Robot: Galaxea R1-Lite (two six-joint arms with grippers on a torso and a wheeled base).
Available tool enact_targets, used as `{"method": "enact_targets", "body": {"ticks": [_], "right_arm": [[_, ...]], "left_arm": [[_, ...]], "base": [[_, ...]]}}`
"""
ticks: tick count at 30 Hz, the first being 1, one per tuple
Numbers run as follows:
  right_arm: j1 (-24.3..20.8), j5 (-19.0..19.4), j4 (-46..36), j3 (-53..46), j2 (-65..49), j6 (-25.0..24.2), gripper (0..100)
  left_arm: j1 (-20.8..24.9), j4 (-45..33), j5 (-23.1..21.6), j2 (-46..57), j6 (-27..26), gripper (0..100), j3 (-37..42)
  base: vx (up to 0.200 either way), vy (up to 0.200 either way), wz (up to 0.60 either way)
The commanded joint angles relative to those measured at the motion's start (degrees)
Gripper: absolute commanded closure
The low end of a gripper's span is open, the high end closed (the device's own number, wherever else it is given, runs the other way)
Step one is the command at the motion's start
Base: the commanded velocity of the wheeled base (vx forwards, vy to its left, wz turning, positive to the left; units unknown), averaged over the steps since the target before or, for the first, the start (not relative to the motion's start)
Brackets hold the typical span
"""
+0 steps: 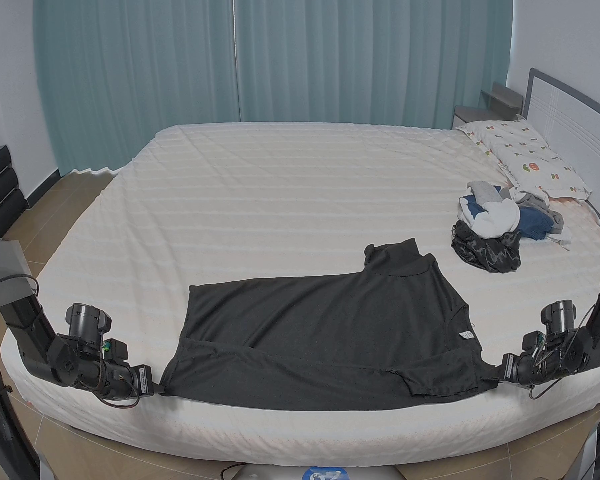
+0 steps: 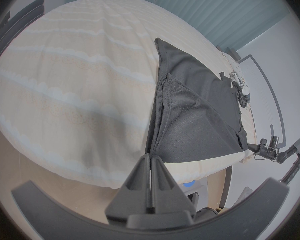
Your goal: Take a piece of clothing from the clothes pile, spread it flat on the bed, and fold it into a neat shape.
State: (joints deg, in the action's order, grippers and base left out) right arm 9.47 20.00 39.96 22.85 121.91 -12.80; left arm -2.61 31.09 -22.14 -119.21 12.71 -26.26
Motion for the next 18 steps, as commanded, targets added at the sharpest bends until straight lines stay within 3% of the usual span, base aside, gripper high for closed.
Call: {"method": "enact_targets", "body": {"ticks": [1, 7, 18], "right_arm": [[0.7, 0.0, -0.1, -0.5, 0.1, 0.1, 100], [3.4, 0.1, -0.8, -0.9, -1.0, 3.2, 100], [3.6, 0.1, -0.9, -1.8, -1.0, 5.1, 100]], "left_arm": [[0.0, 0.0, 0.0, -0.2, 0.0, 100, 0.0], [-0.2, 0.0, 0.0, -0.2, 0.0, 100, 0.0], [-0.1, -3.4, 0.1, 0.6, -0.4, 100, -0.2]], "base": [[0.000, 0.000, 0.00], [0.000, 0.000, 0.00], [0.000, 0.000, 0.00]]}}
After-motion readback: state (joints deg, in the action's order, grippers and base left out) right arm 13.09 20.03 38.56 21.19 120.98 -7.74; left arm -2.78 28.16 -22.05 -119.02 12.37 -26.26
